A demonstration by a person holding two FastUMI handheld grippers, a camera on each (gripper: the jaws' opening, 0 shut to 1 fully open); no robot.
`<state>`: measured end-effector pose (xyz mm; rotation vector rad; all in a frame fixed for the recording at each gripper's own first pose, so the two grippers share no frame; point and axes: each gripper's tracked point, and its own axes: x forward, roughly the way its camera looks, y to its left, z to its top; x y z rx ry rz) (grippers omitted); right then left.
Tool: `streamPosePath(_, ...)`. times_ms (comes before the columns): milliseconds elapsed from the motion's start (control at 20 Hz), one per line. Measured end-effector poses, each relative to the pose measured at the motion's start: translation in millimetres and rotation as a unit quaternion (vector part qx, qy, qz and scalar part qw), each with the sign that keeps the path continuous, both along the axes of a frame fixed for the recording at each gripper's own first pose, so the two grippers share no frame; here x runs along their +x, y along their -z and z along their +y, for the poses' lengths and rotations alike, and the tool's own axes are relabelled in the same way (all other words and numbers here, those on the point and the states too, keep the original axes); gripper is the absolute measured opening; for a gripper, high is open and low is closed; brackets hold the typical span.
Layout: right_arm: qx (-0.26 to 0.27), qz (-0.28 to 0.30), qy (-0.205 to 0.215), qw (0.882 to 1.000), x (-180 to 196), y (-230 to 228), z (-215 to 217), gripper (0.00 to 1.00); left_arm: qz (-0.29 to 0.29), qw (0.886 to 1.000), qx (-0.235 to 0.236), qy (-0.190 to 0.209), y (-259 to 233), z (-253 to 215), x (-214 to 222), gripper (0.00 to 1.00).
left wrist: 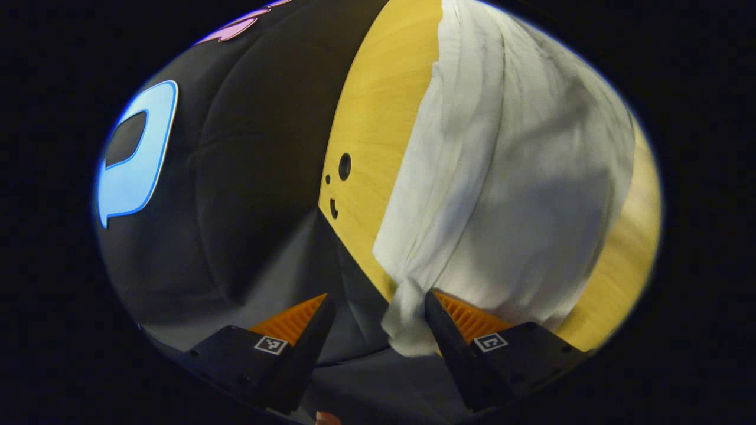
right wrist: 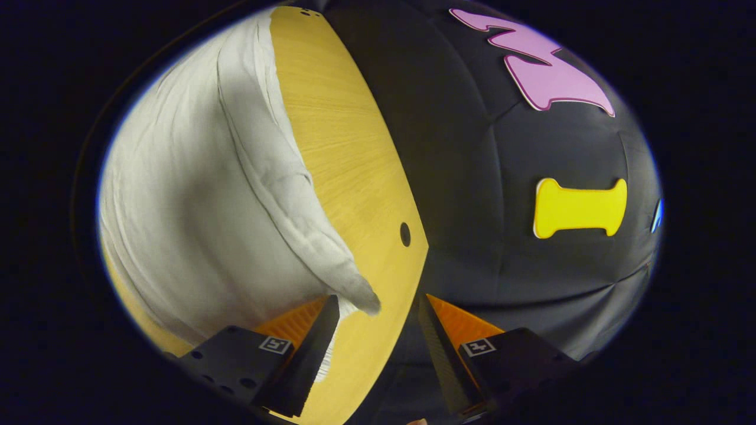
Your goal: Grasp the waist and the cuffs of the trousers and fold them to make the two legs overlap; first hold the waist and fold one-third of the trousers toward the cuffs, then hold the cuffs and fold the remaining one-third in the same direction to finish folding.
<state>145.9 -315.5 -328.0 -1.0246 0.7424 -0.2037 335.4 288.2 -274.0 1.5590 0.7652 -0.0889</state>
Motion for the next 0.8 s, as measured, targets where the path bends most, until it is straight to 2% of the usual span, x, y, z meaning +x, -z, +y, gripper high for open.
streamPosePath(100,0.020,-0.021,0.049,0.998,-24,-10,-21,0.89,-0.005,1.000,0.008,-0.030,-9,28,-14,0.98)
streamPosePath(200,0.070,-0.058,0.101,0.991,-47,-21,-29,0.89,-0.017,0.998,-0.016,-0.063,-13,46,-30,0.98)
streamPosePath(250,0.106,-0.081,0.126,0.983,-57,-26,-28,0.88,-0.026,0.996,-0.037,-0.077,-13,47,-39,0.97)
streamPosePath(350,0.188,-0.129,0.175,0.958,-73,-36,-18,0.89,-0.042,0.989,-0.097,-0.102,-12,37,-57,0.97)
streamPosePath(450,0.261,-0.175,0.215,0.925,-81,-44,-6,0.90,-0.052,0.977,-0.175,-0.113,-5,10,-71,0.96)
streamPosePath(550,0.332,-0.195,0.250,0.888,-84,-36,9,0.90,-0.068,0.959,-0.248,-0.119,-2,-22,-83,0.96)
streamPosePath(650,0.402,-0.210,0.291,0.843,-87,-20,17,0.92,-0.080,0.939,-0.307,-0.134,-1,-48,-93,0.96)
streamPosePath(800,0.496,-0.215,0.341,0.769,-93,8,42,0.91,-0.108,0.909,-0.369,-0.159,-8,-72,-99,0.96)
